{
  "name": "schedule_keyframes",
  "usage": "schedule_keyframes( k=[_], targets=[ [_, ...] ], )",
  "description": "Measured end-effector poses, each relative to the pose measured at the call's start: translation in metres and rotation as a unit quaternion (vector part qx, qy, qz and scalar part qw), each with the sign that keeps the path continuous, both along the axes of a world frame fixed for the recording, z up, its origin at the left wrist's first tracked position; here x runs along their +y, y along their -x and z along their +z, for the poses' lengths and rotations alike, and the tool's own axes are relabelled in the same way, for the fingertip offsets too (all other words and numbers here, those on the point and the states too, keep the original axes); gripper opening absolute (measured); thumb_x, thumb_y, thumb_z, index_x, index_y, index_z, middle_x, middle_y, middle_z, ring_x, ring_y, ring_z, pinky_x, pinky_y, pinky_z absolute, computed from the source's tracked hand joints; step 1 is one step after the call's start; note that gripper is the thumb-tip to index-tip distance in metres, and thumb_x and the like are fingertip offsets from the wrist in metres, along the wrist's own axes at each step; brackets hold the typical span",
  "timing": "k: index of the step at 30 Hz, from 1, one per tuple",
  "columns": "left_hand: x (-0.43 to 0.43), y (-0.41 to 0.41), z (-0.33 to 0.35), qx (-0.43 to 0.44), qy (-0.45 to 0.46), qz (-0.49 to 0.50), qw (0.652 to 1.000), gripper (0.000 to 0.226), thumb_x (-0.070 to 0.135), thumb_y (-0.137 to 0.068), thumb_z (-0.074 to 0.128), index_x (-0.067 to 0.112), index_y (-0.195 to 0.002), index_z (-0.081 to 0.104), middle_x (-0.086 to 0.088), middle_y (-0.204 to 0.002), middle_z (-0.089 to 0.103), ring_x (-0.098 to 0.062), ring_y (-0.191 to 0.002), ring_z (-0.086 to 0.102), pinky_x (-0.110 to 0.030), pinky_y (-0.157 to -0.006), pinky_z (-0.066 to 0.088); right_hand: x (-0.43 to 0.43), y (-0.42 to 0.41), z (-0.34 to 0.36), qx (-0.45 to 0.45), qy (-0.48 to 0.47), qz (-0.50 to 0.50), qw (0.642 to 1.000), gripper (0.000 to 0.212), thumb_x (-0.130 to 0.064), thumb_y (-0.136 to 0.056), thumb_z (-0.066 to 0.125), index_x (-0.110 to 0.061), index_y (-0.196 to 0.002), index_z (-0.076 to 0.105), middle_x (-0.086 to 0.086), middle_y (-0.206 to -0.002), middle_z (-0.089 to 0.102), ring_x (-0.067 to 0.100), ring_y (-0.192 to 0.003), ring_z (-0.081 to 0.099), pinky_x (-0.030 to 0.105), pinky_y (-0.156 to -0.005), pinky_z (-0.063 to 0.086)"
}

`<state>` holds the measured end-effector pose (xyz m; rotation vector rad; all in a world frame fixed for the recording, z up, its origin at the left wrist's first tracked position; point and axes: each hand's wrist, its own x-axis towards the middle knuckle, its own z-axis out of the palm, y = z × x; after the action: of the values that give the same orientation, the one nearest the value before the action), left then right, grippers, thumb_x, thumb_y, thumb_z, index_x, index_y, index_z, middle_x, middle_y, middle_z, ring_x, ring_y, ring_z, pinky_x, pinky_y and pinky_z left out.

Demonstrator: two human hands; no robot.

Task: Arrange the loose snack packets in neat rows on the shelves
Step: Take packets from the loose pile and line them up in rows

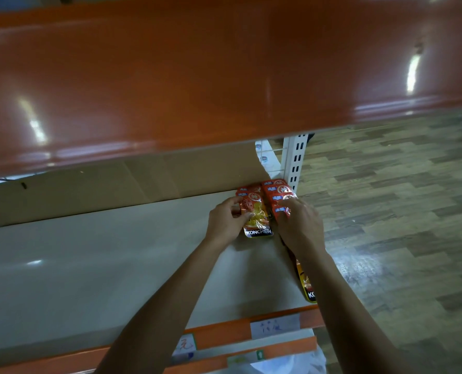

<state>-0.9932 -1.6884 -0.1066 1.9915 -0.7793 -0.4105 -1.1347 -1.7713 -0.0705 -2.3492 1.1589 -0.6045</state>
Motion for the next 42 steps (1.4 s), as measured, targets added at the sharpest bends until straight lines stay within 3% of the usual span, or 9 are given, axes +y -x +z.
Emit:
schedule_keyframes(
  k=[6, 12, 22, 27, 32, 35, 38, 42],
  targets=[
    [-0.007, 0.001, 0.001, -0.052, -0.039, -0.015, 0.998, 0.055, 0.025, -0.081, 0.076, 0.015, -0.133, 0.057, -0.005, -0.108, 0.070, -0.014, -0.096, 0.064, -0.016, -0.085, 0.042, -0.001, -0.003, 0.000, 0.013, 0.013, 0.027, 0.999, 0.024, -0.012, -0.089, 0.052, -0.007, -0.107, 0.066, 0.011, -0.116, 0.065, 0.029, -0.109, 0.054, 0.033, -0.088, 0.038],
    [-0.012, -0.002, 0.005, -0.100, -0.082, -0.025, 0.991, 0.055, 0.031, -0.083, 0.073, 0.017, -0.134, 0.057, -0.006, -0.110, 0.070, -0.020, -0.105, 0.063, -0.030, -0.097, 0.046, 0.005, -0.015, -0.001, 0.016, 0.061, 0.075, 0.995, 0.028, -0.011, -0.091, 0.052, -0.011, -0.115, 0.067, 0.005, -0.120, 0.065, 0.024, -0.114, 0.055, 0.030, -0.095, 0.038],
    [-0.015, -0.003, 0.007, -0.130, -0.108, -0.035, 0.985, 0.054, 0.037, -0.083, 0.072, 0.019, -0.133, 0.058, -0.007, -0.111, 0.068, -0.022, -0.104, 0.062, -0.034, -0.096, 0.047, 0.008, -0.022, -0.012, 0.046, 0.083, 0.097, 0.991, 0.028, -0.009, -0.089, 0.051, -0.008, -0.112, 0.066, 0.007, -0.119, 0.065, 0.025, -0.113, 0.054, 0.034, -0.100, 0.039],
    [-0.013, -0.005, 0.007, -0.145, -0.121, -0.037, 0.981, 0.052, 0.040, -0.084, 0.070, 0.020, -0.131, 0.058, -0.005, -0.111, 0.068, -0.021, -0.103, 0.062, -0.035, -0.094, 0.048, 0.011, -0.024, -0.015, 0.052, 0.090, 0.109, 0.989, 0.030, -0.012, -0.088, 0.053, -0.012, -0.115, 0.065, 0.003, -0.123, 0.064, 0.021, -0.117, 0.053, 0.031, -0.102, 0.035],
    [-0.003, -0.006, 0.007, -0.141, -0.103, -0.014, 0.985, 0.043, 0.041, -0.088, 0.066, 0.022, -0.125, 0.061, 0.000, -0.103, 0.069, -0.015, -0.092, 0.064, -0.032, -0.087, 0.051, 0.017, -0.028, -0.016, 0.044, 0.095, 0.123, 0.987, 0.024, -0.017, -0.088, 0.055, -0.011, -0.108, 0.067, 0.005, -0.117, 0.066, 0.023, -0.113, 0.055, 0.031, -0.099, 0.036],
    [0.012, -0.010, 0.005, -0.154, -0.114, -0.002, 0.981, 0.039, 0.036, -0.090, 0.063, 0.021, -0.126, 0.060, 0.000, -0.111, 0.067, -0.014, -0.096, 0.064, -0.029, -0.087, 0.049, 0.025, -0.038, -0.017, 0.036, 0.092, 0.137, 0.986, 0.022, -0.020, -0.088, 0.057, -0.011, -0.106, 0.066, 0.006, -0.116, 0.066, 0.022, -0.112, 0.055, 0.031, -0.098, 0.037],
    [0.033, -0.018, 0.003, -0.164, -0.128, 0.009, 0.978, 0.039, 0.034, -0.090, 0.062, 0.022, -0.127, 0.059, 0.000, -0.117, 0.064, -0.013, -0.102, 0.062, -0.023, -0.085, 0.043, 0.040, -0.052, -0.018, 0.042, 0.082, 0.165, 0.982, 0.031, -0.015, -0.088, 0.054, -0.012, -0.118, 0.063, 0.005, -0.122, 0.063, 0.022, -0.117, 0.051, 0.030, -0.101, 0.034],
    [0.074, -0.032, 0.002, -0.195, -0.163, 0.024, 0.967, 0.040, 0.034, -0.092, 0.059, 0.021, -0.130, 0.057, -0.003, -0.124, 0.061, -0.017, -0.110, 0.059, -0.029, -0.093, 0.047, 0.069, -0.075, -0.018, 0.038, 0.076, 0.209, 0.974, 0.038, -0.009, -0.085, 0.055, -0.010, -0.122, 0.061, 0.007, -0.123, 0.063, 0.025, -0.117, 0.051, 0.030, -0.099, 0.034]
  ],
)
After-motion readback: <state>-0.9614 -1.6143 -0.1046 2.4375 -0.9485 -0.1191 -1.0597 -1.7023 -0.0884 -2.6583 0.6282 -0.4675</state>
